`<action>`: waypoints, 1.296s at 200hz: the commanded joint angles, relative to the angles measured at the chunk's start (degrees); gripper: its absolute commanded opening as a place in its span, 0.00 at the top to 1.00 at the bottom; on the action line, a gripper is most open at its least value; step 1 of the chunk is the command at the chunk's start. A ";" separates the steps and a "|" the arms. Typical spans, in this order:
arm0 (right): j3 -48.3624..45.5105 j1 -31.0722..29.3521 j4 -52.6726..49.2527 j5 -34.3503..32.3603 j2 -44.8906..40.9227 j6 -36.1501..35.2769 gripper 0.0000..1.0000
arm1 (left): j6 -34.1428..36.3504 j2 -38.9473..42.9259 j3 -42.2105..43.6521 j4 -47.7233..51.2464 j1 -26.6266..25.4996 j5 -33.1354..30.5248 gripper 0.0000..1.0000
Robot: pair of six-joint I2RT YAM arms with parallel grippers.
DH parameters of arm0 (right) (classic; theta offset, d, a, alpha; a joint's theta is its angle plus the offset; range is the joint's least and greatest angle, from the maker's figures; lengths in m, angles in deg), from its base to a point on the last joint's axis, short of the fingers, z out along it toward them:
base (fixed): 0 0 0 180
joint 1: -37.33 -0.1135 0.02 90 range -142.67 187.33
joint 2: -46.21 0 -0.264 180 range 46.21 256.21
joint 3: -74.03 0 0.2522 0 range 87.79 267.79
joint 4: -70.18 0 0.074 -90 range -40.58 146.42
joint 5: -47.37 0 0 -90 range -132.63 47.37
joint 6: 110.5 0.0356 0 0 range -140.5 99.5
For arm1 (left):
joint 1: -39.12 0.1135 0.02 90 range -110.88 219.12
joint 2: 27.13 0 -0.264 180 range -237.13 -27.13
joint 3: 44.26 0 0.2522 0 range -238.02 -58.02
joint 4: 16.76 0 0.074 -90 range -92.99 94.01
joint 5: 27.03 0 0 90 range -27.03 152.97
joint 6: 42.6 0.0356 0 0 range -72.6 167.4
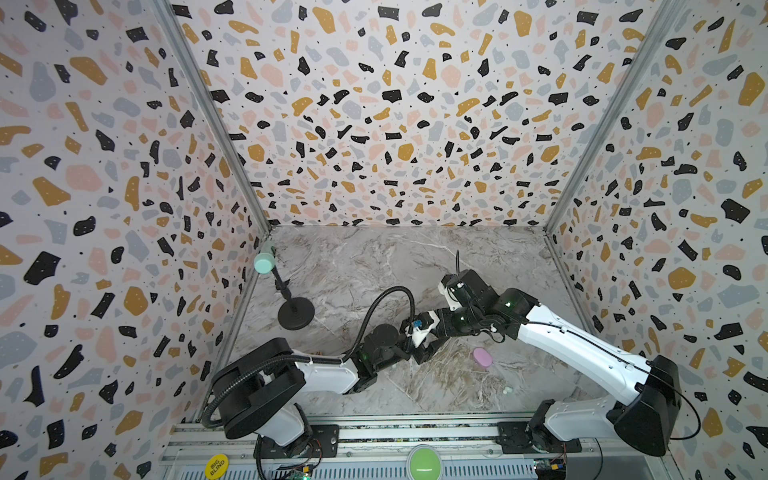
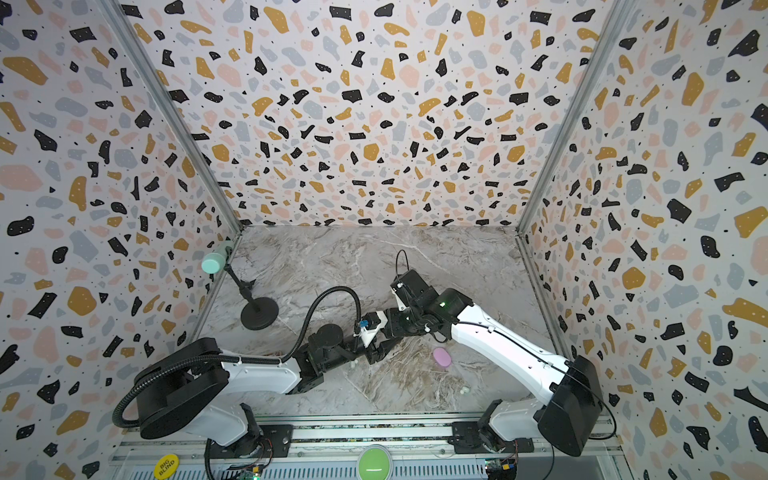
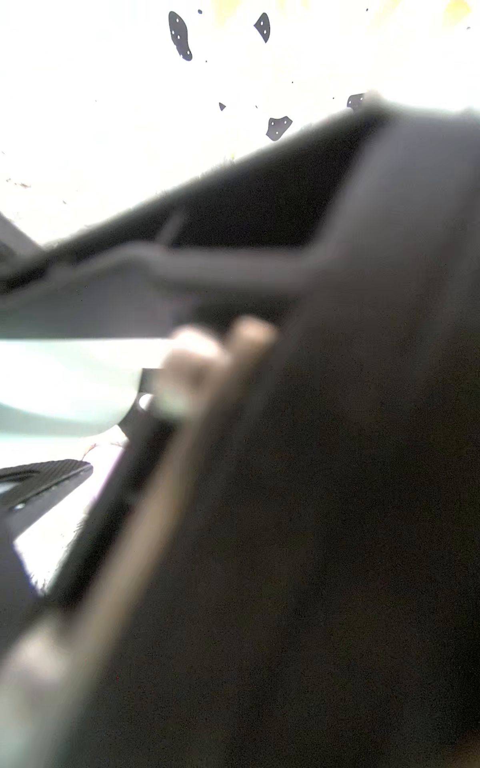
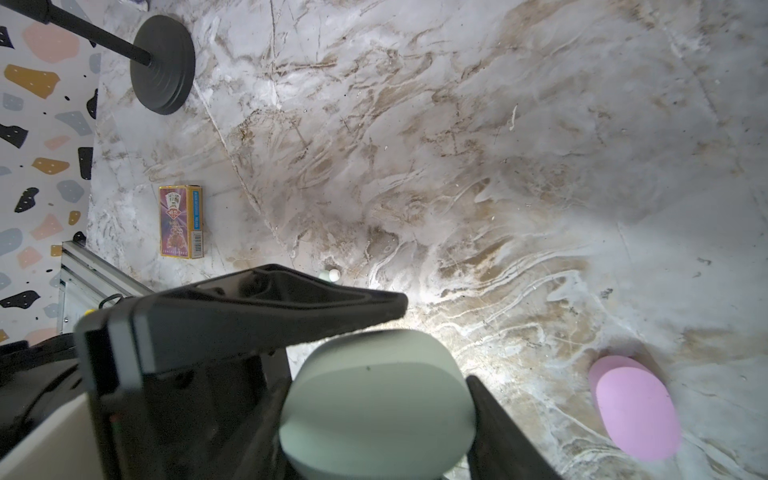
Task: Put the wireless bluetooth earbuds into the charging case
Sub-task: 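Close the left gripper on the green case held by the right gripper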
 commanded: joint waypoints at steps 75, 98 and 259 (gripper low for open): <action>-0.08 -0.52 1.53 1.63 -2.88 2.38 0.47 | 3.07 -0.39 2.05 -2.63 -0.51 0.20 0.37; -0.12 -0.52 1.52 2.13 -2.97 2.38 0.47 | 3.28 -0.01 2.24 -2.36 -0.50 0.59 0.35; -0.40 -0.93 3.19 3.70 -3.14 2.64 0.48 | 3.78 -0.10 0.75 -0.30 -0.45 0.68 0.54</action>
